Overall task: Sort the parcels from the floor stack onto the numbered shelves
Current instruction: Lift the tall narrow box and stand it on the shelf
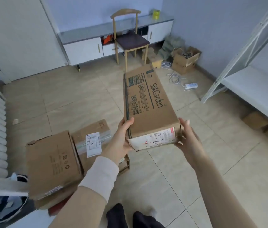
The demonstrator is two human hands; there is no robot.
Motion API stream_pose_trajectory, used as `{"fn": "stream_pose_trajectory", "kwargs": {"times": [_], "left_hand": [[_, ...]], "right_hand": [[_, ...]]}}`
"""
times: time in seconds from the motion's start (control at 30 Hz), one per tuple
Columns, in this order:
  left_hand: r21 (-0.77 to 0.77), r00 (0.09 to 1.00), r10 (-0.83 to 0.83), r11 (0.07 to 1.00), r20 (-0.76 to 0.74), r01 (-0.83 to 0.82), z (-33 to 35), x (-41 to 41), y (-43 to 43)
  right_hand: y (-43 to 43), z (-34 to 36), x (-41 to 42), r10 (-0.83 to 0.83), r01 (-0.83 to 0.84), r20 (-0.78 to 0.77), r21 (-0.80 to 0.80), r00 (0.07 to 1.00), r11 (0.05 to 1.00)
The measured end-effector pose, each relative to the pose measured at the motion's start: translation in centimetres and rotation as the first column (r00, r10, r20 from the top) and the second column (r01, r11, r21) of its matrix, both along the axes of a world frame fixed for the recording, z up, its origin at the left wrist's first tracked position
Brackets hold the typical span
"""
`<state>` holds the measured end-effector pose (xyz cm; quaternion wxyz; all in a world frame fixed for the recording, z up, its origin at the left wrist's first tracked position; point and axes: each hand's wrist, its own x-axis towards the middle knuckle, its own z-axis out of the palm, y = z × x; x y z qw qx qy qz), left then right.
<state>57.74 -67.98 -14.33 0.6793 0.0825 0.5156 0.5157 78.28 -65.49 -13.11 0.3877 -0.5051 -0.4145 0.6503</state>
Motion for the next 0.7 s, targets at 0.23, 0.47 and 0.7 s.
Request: {"fn": "stream_pose_trajectory", "kwargs": {"times": [0.23, 0.47, 0.7], "left_hand": [[0.011, 0.959, -0.227, 0.973, 0.167, 0.229, 1.4, 13.9, 4.4], [0.127, 0.893, -0.44, 0.884, -0.099, 0.45, 1.3, 23.6, 7.7], [0.249, 0.64, -0.526, 0.63, -0.56, 0.736, 3.0, 31.3, 12.5]], "right_hand": [[-0.4, 0.2, 9.9, -0.369, 0.394, -0.231, 0.069, 0.9, 0.917], [-0.2, 2.1, 19.0, -0.599, 0.613, -0.135, 0.119, 0.789, 0.781], [1.4, 4.2, 24.6, -0.75, 0.754, -0.105, 0.186, 0.653, 0.63]]}}
